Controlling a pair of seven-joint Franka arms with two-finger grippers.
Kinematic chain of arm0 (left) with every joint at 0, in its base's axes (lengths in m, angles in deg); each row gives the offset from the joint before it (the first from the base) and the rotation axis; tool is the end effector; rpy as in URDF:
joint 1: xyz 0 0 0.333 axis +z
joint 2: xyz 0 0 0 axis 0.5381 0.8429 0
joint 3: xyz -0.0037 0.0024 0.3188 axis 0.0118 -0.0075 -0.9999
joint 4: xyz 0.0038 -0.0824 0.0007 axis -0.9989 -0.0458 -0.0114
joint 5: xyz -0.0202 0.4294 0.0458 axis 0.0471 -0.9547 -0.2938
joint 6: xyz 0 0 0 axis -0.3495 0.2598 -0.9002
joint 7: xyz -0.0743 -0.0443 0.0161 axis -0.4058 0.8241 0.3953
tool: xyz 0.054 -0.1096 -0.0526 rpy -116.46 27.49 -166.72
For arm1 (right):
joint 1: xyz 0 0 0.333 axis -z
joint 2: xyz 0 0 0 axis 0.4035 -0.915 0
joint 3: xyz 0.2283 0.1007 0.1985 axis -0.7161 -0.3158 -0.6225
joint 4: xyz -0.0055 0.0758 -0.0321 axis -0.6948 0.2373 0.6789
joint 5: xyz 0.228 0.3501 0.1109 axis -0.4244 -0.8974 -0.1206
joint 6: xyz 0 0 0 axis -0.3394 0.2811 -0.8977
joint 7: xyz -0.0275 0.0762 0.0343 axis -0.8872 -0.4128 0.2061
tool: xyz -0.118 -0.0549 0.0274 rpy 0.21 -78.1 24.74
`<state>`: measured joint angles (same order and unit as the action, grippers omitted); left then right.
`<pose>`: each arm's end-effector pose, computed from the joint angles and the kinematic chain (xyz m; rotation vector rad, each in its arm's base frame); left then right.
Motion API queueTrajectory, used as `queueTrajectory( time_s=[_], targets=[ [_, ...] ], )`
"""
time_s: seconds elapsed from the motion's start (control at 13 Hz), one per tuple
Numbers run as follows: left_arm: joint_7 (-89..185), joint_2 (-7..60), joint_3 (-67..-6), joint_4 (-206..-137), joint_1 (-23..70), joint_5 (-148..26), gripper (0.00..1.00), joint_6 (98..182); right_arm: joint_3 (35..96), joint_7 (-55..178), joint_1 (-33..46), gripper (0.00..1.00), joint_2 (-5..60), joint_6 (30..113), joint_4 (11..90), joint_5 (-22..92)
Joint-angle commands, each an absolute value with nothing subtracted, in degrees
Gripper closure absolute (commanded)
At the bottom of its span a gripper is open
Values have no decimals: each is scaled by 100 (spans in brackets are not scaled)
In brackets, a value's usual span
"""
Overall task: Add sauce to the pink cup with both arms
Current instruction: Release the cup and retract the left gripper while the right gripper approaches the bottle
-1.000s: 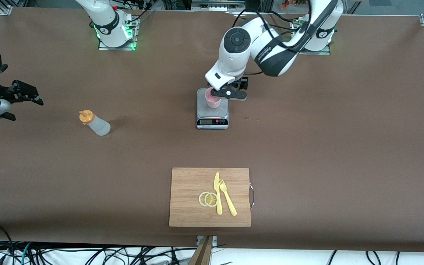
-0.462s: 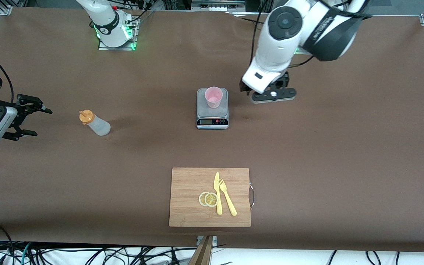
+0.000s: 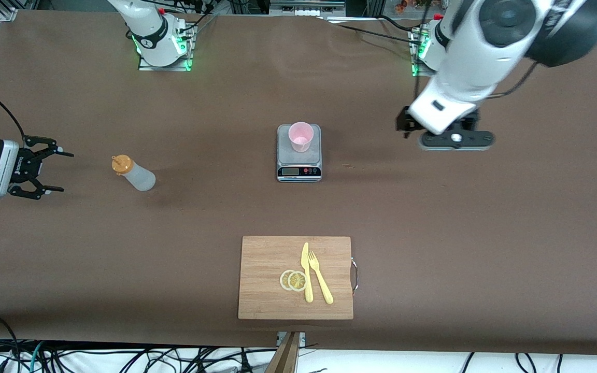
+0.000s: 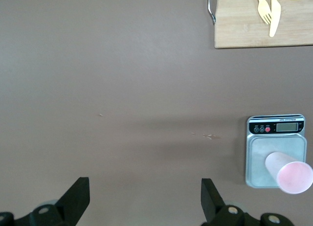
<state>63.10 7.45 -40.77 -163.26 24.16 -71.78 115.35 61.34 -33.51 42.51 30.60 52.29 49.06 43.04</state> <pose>0.5829 -0.2285 0.5289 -3.1008 0.0306 0.1127 0.6234 -0.1611 0.3284 -2.0769 -1.4878 -0.2961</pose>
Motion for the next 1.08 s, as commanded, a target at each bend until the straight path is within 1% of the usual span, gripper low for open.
queueTrajectory(
  time_s=[0.0, 0.15, 0.31, 0.46, 0.69, 0.92, 1.0],
  targets=[
    [5449, 493, -4891, -16333, 2333, -6704, 0, 11410, 6288, -4543, 4401, 0, 2892, 4897, 5062, 3865],
    [4878, 432, -5340, -16325, 2333, -6738, 0, 11401, 6429, -5447, 4401, 0, 2621, 4615, 5053, 3575],
    [4324, 431, -5622, -16115, 2350, -6843, 0, 11331, 6648, -6362, 4401, 0, 2339, 4229, 5053, 3382],
    [4120, 440, -5641, -15851, 2385, -7237, 0, 11121, 6746, -7031, 4401, 0, 2058, 4043, 5053, 3267],
    [4110, 431, -5352, -15824, 2999, -7186, 0, 11076, 6790, -7605, 4401, 0, 1697, 4007, 5036, 2854],
    [4084, 353, -5298, -15972, 3202, -7169, 0, 11120, 6790, -7623, 4401, 0, 1442, 4086, 5009, 2520],
    [4067, 187, -5298, -16208, 3255, -7169, 0, 11146, 6790, -7623, 4401, 0, 1380, 4095, 5001, 2458]
  ],
)
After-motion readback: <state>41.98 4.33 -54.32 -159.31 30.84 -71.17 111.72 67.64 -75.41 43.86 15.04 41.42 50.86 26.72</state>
